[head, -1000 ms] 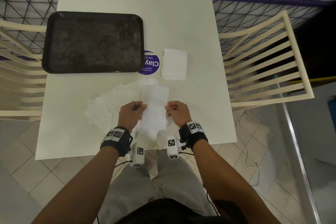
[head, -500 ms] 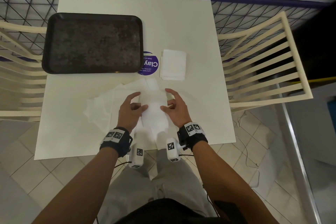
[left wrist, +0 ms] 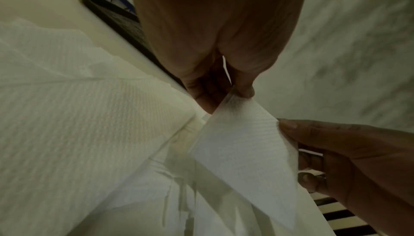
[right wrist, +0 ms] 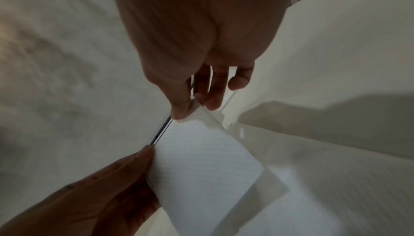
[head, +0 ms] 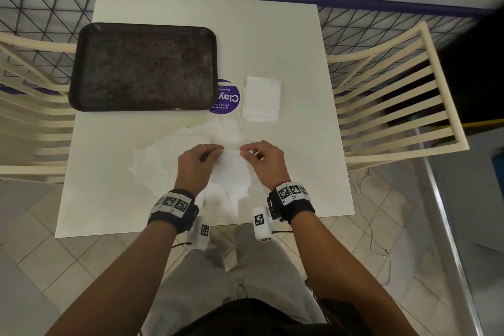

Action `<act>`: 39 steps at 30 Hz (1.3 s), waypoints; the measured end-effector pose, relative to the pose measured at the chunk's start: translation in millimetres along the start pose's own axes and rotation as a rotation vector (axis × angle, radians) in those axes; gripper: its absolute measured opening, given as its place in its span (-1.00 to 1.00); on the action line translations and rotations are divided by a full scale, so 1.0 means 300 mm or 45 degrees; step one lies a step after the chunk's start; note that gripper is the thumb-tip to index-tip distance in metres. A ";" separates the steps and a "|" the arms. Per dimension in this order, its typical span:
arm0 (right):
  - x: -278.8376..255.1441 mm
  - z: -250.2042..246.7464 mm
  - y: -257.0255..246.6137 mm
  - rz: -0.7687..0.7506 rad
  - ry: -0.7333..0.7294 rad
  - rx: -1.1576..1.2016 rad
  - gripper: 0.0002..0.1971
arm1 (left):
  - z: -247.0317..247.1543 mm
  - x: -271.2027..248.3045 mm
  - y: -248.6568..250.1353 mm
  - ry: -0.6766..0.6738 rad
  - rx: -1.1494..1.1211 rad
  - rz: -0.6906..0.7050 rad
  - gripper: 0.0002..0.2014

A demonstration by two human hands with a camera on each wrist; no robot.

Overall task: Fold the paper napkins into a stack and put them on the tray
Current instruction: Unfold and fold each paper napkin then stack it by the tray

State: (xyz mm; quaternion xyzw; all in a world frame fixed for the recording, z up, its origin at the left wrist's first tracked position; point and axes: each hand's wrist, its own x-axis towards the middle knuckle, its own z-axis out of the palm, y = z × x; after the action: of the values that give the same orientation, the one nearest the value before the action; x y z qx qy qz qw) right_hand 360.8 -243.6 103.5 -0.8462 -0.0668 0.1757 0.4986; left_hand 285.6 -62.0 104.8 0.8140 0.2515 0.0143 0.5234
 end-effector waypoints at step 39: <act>0.007 0.020 -0.048 0.241 -0.220 -0.119 -0.81 | 0.024 0.047 0.024 0.151 0.066 -0.033 -0.82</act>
State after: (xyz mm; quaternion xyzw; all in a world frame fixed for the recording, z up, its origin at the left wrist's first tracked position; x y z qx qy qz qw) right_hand 361.6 -230.9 112.7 -0.8527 -0.0375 0.2909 0.4323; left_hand 302.8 -64.3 104.3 0.8217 0.2928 0.0493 0.4864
